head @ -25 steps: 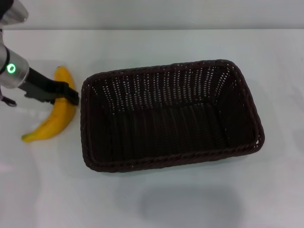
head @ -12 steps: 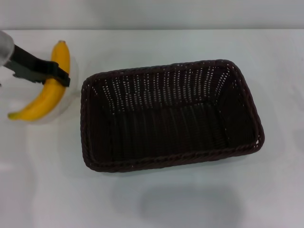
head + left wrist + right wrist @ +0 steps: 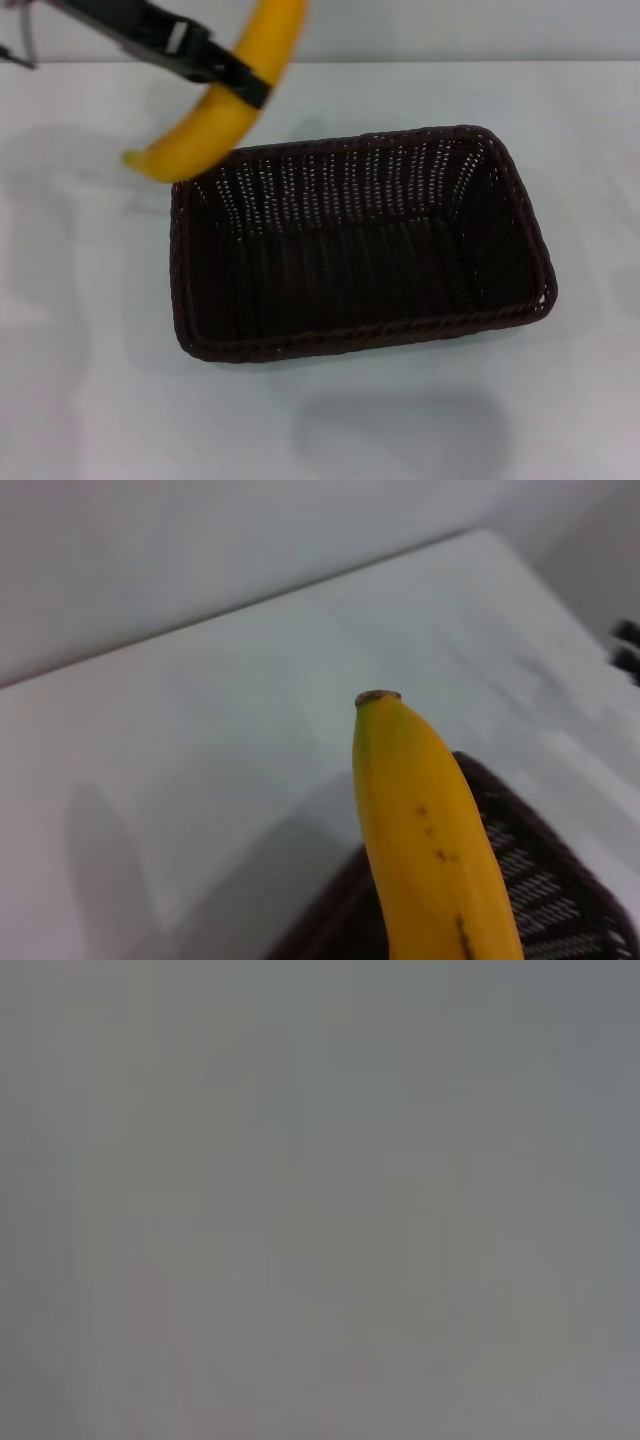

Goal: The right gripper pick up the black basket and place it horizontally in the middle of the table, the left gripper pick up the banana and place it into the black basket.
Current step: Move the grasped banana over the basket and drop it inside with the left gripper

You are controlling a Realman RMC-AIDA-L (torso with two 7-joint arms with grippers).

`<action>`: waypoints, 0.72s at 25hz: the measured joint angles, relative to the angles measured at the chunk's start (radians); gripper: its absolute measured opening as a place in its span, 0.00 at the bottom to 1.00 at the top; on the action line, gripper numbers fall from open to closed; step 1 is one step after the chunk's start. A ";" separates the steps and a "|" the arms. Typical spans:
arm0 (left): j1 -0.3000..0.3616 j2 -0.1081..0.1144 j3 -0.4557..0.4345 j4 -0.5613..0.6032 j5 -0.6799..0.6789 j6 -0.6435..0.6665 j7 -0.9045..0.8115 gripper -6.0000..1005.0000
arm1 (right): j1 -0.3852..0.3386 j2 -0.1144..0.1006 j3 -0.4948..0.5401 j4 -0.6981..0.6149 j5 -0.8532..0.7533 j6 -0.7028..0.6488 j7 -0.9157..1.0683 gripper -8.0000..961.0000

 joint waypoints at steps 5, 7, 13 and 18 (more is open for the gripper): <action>-0.060 -0.068 0.072 -0.014 -0.002 -0.003 0.021 0.60 | 0.001 0.000 0.000 0.000 0.000 0.010 0.000 0.91; -0.083 -0.091 0.107 -0.023 0.003 -0.003 0.020 0.61 | 0.001 0.001 0.000 0.000 -0.002 0.011 0.000 0.91; -0.105 -0.137 0.146 -0.034 0.036 0.038 0.007 0.64 | -0.006 0.002 0.000 0.000 -0.004 0.016 0.001 0.91; -0.083 -0.132 0.142 -0.030 0.041 0.079 0.021 0.67 | -0.015 0.002 0.004 -0.003 -0.004 0.021 0.002 0.91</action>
